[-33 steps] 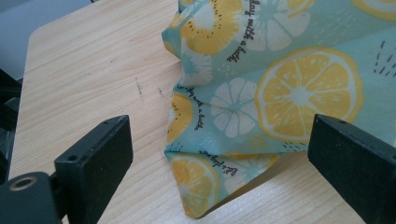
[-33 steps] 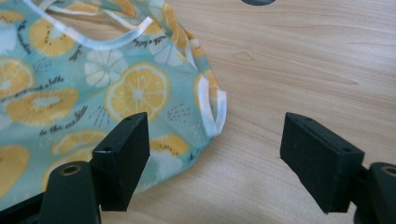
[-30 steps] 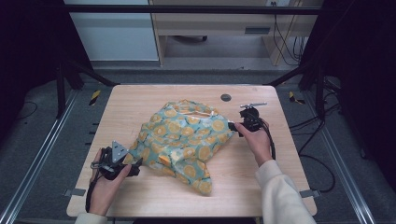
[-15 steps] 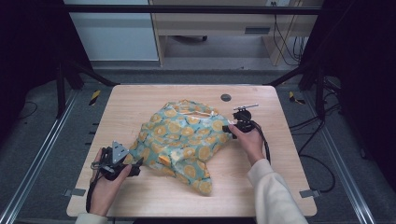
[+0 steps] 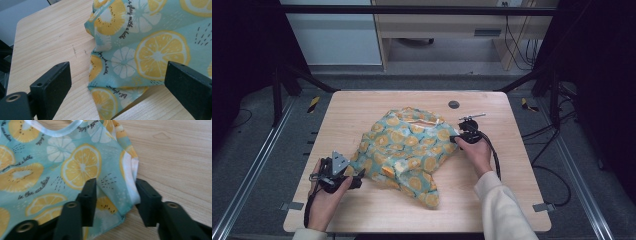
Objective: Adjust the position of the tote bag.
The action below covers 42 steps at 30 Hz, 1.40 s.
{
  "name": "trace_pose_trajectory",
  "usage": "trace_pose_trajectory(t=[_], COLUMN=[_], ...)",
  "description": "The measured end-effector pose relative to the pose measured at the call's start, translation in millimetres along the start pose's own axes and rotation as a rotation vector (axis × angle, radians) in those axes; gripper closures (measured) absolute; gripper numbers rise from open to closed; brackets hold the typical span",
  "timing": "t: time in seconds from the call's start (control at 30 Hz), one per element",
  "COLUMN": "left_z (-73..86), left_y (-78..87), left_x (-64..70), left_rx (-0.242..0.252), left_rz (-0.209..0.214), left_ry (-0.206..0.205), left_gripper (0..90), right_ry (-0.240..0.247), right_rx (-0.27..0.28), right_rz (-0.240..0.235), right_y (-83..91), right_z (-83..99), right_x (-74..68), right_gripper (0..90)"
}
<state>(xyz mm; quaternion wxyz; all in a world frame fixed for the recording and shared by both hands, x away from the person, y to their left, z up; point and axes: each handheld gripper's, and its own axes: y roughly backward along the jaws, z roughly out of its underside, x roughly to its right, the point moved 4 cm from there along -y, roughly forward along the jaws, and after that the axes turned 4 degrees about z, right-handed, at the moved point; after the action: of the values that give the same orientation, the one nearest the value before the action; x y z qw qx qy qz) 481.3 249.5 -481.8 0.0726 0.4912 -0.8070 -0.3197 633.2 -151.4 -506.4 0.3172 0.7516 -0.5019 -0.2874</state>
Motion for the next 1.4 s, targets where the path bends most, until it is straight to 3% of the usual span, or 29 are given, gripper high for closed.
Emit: trace_pose_trajectory(t=[0.03,0.13,0.27,0.47,0.63,0.8,0.83,0.87,0.93,0.97,1.03,1.1,1.13,1.17,1.27,1.33,1.4], left_z=[0.0,0.0,0.4,0.7,-1.6,-23.0,-35.2,-35.2,-59.5,-59.5,-75.4,-88.8,-97.9,-97.9,-106.0,-106.4,-104.5], left_y=[0.0,0.0,-0.3,-0.2,0.5,-2.8,-7.0,-7.0,-19.7,-19.7,-32.1,-47.3,-64.4,-64.4,-92.2,-96.9,-103.9], left_x=[0.0,0.1,-0.5,-1.6,-7.1,-24.4,-29.0,-29.0,-36.4,-36.4,-40.1,-42.9,-45.7,-45.7,-50.2,-50.5,-51.1], left_rx=[0.000,-0.001,-0.004,-0.007,0.002,0.001,-0.009,-0.009,-0.010,-0.010,-0.006,-0.014,-0.037,-0.037,-0.059,-0.062,-0.099], left_rz=[0.000,0.000,0.000,0.003,0.008,0.022,0.036,0.036,0.044,0.044,0.063,0.081,0.087,0.087,0.101,0.109,0.131], left_ry=[0.000,0.000,0.002,0.006,0.032,0.058,0.045,0.045,0.028,0.028,0.029,0.024,0.015,0.015,0.043,0.045,0.045], left_gripper=[7.0,7.0,7.0,7.2,7.7,10.1,10.0,10.0,10.0,10.0,10.0,10.0,9.9,9.9,9.9,9.9,9.9], right_ry=[0.021,0.048,0.085,0.127,0.189,0.253,0.283,0.283,0.306,0.308,0.316,0.323,0.326,0.326,0.330,0.330,0.334], right_rx=[0.004,0.018,0.072,0.147,0.229,0.238,0.243,0.243,0.236,0.233,0.231,0.229,0.229,0.229,0.230,0.225,0.225], right_rz=[-0.002,-0.011,0.001,-0.018,-0.070,-0.084,-0.083,-0.083,-0.085,-0.085,-0.084,-0.084,-0.086,-0.086,-0.089,-0.092,-0.093], right_y=[1.4,3.8,10.2,26.6,58.3,70.2,72.6,72.6,72.0,71.5,71.0,70.7,70.6,70.6,70.8,70.9,70.5], right_z=[-0.2,-1.3,-5.6,-11.5,-16.6,-14.9,-14.3,-14.3,-13.9,-14.1,-14.6,-16.1,-18.0,-18.0,-20.5,-20.4,-20.5], right_x=[-2.6,-6.2,-9.5,-19.1,-38.1,-49.2,-52.1,-52.1,-55.8,-56.8,-57.8,-59.8,-61.9,-61.9,-64.8,-65.2,-64.9], right_gripper=[69.4,80.2,86.2,87.6,88.0,88.0,88.0,88.0,88.0,88.0,88.0,87.9,87.9,87.9,87.9,87.9,87.9])
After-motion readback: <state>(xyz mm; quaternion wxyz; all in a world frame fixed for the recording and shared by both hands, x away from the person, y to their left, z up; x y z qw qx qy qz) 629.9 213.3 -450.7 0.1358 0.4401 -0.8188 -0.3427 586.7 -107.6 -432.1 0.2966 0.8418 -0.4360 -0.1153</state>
